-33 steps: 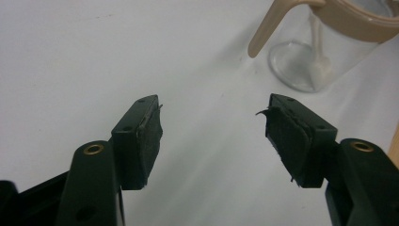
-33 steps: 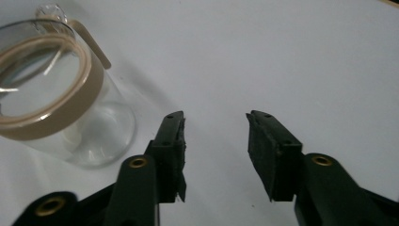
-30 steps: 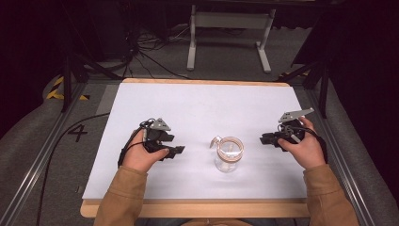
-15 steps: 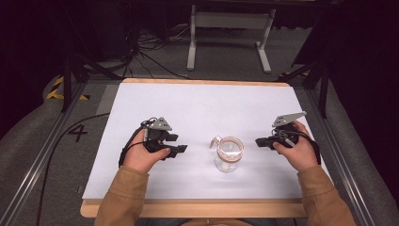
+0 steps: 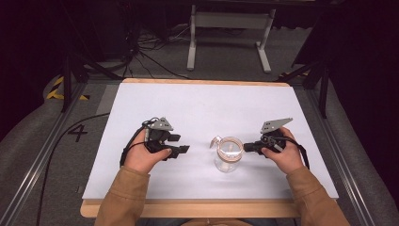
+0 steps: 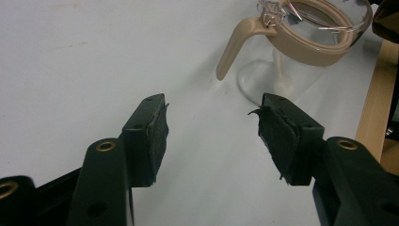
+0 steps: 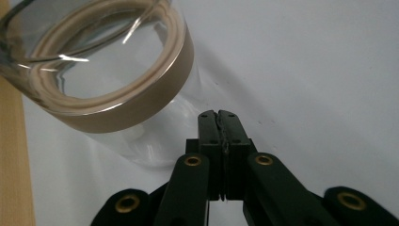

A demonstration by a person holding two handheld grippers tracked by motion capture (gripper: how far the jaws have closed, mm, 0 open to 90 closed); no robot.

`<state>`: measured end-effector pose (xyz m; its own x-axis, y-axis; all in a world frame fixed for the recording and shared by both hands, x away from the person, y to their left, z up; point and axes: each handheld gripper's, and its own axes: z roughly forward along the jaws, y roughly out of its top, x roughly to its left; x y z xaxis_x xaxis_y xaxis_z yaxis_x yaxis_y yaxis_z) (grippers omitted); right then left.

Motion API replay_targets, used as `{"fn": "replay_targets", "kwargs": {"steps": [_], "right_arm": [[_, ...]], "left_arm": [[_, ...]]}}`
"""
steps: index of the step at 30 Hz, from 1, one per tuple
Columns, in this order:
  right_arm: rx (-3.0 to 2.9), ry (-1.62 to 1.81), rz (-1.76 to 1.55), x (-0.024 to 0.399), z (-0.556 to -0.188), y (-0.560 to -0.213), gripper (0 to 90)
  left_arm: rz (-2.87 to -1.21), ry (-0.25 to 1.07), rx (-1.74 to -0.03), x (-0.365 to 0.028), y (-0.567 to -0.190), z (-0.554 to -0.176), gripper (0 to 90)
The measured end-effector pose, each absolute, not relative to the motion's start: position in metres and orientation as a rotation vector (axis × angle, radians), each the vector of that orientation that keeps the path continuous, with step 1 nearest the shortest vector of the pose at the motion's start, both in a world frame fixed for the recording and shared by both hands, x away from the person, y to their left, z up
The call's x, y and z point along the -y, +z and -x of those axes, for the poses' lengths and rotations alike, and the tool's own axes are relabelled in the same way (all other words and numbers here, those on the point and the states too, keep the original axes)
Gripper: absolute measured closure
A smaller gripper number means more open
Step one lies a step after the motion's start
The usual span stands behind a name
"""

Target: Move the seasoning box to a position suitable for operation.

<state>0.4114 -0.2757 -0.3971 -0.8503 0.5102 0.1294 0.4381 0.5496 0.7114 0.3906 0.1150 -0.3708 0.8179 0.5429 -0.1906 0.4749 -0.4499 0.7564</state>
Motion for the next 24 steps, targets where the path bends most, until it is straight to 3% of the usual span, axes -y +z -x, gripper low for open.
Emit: {"fn": "replay_targets", "kwargs": {"steps": [24], "right_arm": [[-2.682,1.191,-0.784,0.264,-0.410,-0.407,90.0]], "left_arm": [[-2.131,0.095,-0.746,-0.113,-0.373,-0.392,44.8]]}}
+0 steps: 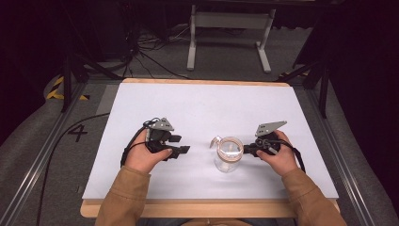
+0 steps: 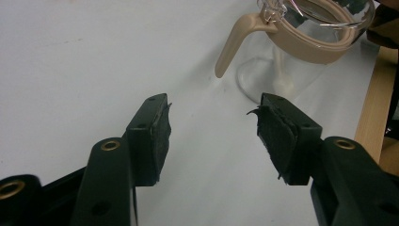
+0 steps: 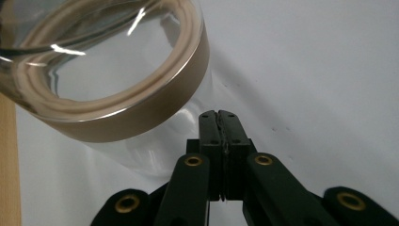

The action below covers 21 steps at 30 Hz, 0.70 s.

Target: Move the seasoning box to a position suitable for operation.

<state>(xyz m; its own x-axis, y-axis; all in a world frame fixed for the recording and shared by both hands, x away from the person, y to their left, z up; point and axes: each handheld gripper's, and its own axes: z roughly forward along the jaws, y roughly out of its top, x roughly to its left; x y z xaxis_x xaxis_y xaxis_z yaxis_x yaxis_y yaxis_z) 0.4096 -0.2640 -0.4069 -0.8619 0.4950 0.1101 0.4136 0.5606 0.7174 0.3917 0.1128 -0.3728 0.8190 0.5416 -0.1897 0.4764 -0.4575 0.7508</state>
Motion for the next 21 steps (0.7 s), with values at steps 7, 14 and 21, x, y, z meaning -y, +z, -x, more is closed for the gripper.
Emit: {"fn": "replay_targets", "kwargs": {"steps": [7,14,21], "right_arm": [[-2.688,1.166,-0.782,0.263,-0.406,-0.405,90.0],[-2.704,1.160,-0.758,0.262,-0.399,-0.404,90.0],[-2.731,1.134,-0.722,0.256,-0.389,-0.404,90.0]], "left_arm": [[-2.136,0.091,-0.743,-0.111,-0.373,-0.393,44.7],[-2.143,0.080,-0.712,-0.105,-0.373,-0.398,46.4],[-2.155,0.068,-0.696,-0.098,-0.373,-0.402,46.8]]}}
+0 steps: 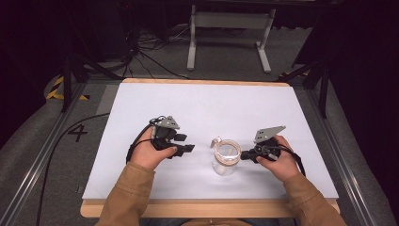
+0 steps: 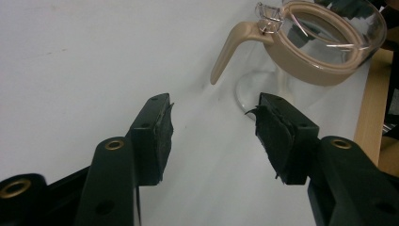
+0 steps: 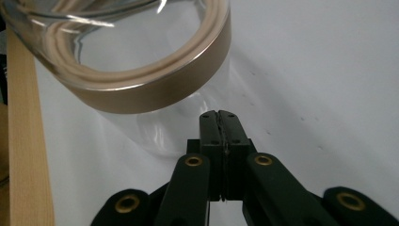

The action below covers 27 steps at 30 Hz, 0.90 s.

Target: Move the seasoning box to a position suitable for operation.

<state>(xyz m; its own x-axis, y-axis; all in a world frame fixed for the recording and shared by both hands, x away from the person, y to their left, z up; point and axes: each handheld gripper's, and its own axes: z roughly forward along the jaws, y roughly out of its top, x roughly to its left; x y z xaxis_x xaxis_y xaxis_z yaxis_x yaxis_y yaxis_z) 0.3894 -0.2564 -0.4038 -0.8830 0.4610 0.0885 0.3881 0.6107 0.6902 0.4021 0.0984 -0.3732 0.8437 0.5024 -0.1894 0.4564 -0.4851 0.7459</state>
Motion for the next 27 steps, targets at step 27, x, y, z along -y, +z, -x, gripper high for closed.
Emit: {"fn": "replay_targets", "kwargs": {"steps": [27], "right_arm": [[-2.717,1.189,-0.711,0.267,-0.371,-0.396,90.0]], "left_arm": [[-2.158,0.071,-0.579,-0.068,-0.389,-0.418,80.9]]}}
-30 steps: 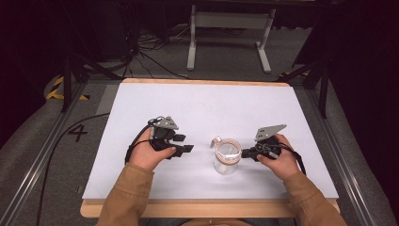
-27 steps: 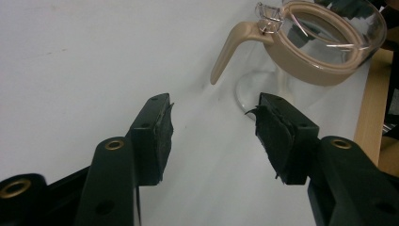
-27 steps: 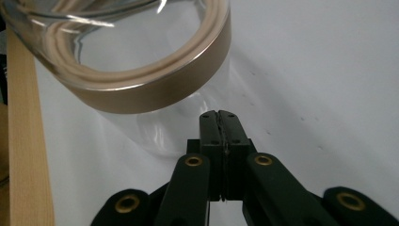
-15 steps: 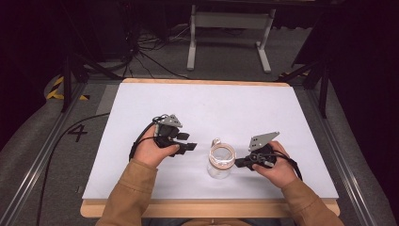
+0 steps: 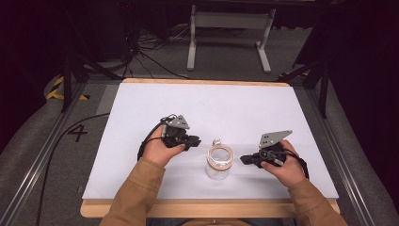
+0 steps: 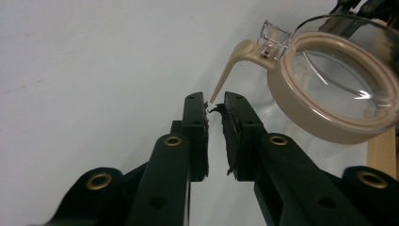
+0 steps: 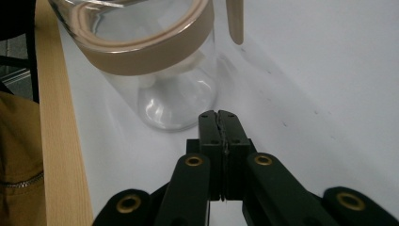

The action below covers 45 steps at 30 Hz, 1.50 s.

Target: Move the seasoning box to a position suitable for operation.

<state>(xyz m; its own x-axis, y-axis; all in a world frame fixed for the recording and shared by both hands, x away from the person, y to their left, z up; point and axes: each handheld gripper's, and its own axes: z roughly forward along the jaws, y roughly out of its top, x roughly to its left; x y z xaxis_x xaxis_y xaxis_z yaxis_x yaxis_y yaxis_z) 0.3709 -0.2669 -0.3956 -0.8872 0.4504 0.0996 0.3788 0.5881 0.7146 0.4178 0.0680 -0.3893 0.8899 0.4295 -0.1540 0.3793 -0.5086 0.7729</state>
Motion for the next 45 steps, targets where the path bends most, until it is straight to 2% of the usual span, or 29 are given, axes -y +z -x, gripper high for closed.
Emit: {"fn": "replay_targets", "kwargs": {"steps": [16,24,39,45], "right_arm": [[-2.691,1.187,-0.749,0.281,-0.361,-0.397,90.0],[-2.683,1.185,-0.758,0.284,-0.359,-0.397,90.0],[-2.674,1.174,-0.776,0.289,-0.352,-0.399,90.0],[-2.663,1.175,-0.777,0.290,-0.352,-0.398,90.0]], "left_arm": [[-2.184,0.014,-0.507,-0.035,-0.407,-0.427,86.2],[-2.208,0.044,-0.495,-0.033,-0.405,-0.428,89.8],[-2.181,0.039,-0.470,-0.021,-0.407,-0.436,89.9],[-2.158,0.036,-0.508,-0.033,-0.398,-0.435,89.8]]}}
